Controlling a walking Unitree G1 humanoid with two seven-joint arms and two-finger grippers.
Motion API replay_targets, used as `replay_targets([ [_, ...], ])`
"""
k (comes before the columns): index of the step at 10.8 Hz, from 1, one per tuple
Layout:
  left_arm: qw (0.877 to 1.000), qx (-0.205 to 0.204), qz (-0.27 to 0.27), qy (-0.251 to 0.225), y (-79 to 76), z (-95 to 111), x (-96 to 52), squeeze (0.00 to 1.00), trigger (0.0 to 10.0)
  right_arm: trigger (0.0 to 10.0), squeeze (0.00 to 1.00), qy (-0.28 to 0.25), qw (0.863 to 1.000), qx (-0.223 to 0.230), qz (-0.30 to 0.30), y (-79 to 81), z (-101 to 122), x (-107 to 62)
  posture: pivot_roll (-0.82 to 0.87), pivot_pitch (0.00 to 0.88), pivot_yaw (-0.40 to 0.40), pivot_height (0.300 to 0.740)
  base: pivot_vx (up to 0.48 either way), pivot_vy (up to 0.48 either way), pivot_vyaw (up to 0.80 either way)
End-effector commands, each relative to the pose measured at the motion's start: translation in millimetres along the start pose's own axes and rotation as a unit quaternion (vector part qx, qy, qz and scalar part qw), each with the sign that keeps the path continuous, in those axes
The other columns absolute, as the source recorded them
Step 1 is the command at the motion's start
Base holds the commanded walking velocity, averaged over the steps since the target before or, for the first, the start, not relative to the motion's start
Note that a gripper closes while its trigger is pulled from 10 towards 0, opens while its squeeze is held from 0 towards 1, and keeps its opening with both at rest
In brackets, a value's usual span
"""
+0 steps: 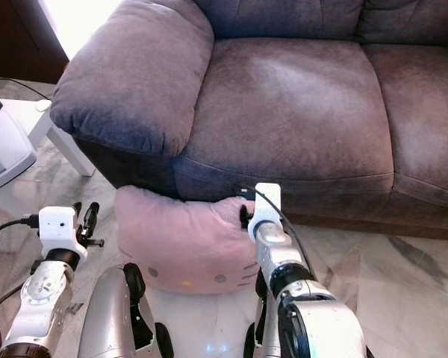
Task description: Move the pillow to the sofa from floor
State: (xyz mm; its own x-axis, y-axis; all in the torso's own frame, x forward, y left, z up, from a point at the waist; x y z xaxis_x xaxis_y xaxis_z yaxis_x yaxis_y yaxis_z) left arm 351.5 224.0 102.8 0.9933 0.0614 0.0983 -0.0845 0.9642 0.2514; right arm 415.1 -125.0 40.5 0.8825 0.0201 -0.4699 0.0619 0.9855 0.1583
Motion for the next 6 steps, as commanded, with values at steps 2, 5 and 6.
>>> replay_targets([
  [2, 1.000, -0.011, 0.003, 0.002, 1.4, 1, -3.8, 0.00, 10.0, 10.0, 1.00, 0.000, 1.000, -0.002, 0.010, 5.8, -2, -0.1, 0.16, 0.234, 0.014, 0.470, 0.000, 0.000, 0.00],
  [5, 0.999, -0.034, 0.010, -0.009, 2.6, 11, -9.3, 0.00, 10.0, 10.0, 0.00, -0.023, 0.999, -0.025, 0.021, 8.1, 9, -0.1, 0.16, 0.296, 0.013, 0.470, 0.000, 0.000, 0.00],
  [6, 0.999, -0.036, 0.010, -0.014, 4.3, 17, -14.5, 0.00, 10.0, 10.0, 0.00, -0.030, 0.999, -0.025, 0.017, 5.8, 11, -0.2, 0.17, 0.324, 0.010, 0.470, 0.000, 0.000, 0.00],
])
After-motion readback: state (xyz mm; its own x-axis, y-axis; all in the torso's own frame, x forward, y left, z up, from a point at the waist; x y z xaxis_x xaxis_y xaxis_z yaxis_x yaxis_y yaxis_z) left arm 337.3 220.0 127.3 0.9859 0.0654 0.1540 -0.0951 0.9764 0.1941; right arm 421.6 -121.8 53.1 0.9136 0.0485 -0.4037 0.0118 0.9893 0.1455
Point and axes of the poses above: a point about 5 cm out from each wrist's last joint towards the gripper, its own x axis pointing out of the wrist towards the gripper, its own z axis along the axis of the wrist's last joint, y = z × x, the point moved 6 cm from there along x, pointing out of the wrist towards the gripper, and after that the axes turned 7 degrees about x, right-handed, at the moved point
